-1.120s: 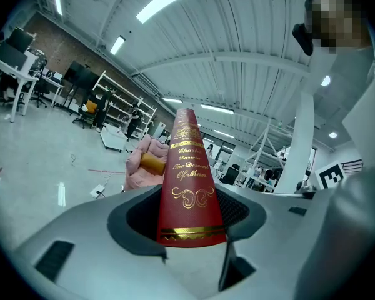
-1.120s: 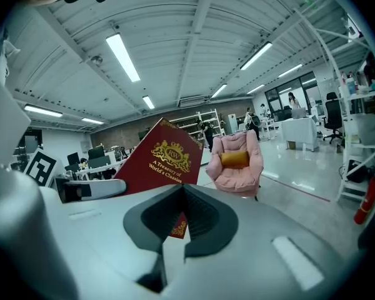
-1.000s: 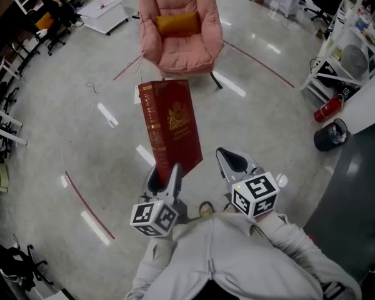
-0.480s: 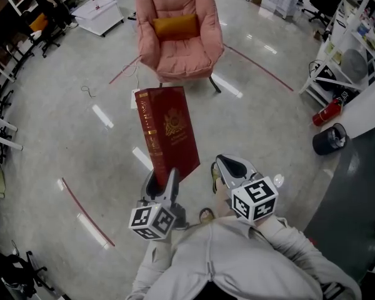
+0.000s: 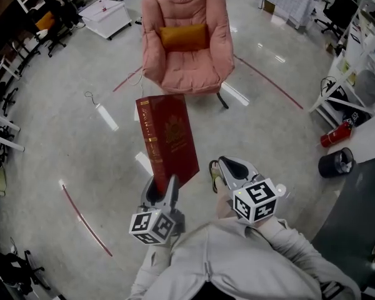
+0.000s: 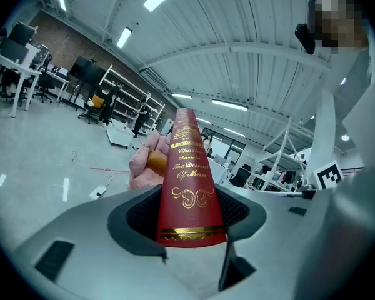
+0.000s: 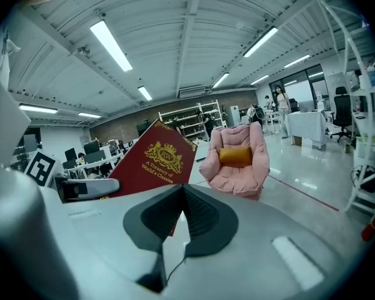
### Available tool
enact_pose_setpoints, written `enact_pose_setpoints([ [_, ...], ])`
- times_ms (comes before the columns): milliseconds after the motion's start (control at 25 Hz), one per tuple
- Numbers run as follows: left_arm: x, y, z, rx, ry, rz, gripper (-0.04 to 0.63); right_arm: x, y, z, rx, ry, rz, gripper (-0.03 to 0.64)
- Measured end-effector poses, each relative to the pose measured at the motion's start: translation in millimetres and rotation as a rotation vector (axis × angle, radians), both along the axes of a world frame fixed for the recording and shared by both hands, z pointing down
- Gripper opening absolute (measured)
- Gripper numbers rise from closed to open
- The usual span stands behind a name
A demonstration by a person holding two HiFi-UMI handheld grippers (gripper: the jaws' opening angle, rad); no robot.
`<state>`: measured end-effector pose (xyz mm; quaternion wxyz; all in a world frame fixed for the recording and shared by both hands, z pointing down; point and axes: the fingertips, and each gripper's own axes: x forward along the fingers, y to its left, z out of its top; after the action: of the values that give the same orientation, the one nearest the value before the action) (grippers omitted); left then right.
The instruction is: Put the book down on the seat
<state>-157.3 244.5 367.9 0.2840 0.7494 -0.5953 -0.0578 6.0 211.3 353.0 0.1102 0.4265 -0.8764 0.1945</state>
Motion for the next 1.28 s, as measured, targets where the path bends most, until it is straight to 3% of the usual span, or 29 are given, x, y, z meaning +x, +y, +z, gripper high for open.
enact_pose_setpoints([
  [360,27,-169,-16,-0.014,0.015,-0.068,0.241,30,-174,-16,-0.015,0.014,-0.048,0.000],
  [640,45,-281,-14,-0.025,0.033,-0.088,0.242,47,-279,-11,-0.026,0.020,-0.058,0.000],
  [920,53,-353,11,-0.081,0.050,-0.079,0.242,59,-348,4,-0.039,0.026,-0.036,0.000],
  [1280,51,-436,51,-0.146,0.058,-0.053,0.241,59,-396,39,-0.095,0.039,-0.012,0.000],
])
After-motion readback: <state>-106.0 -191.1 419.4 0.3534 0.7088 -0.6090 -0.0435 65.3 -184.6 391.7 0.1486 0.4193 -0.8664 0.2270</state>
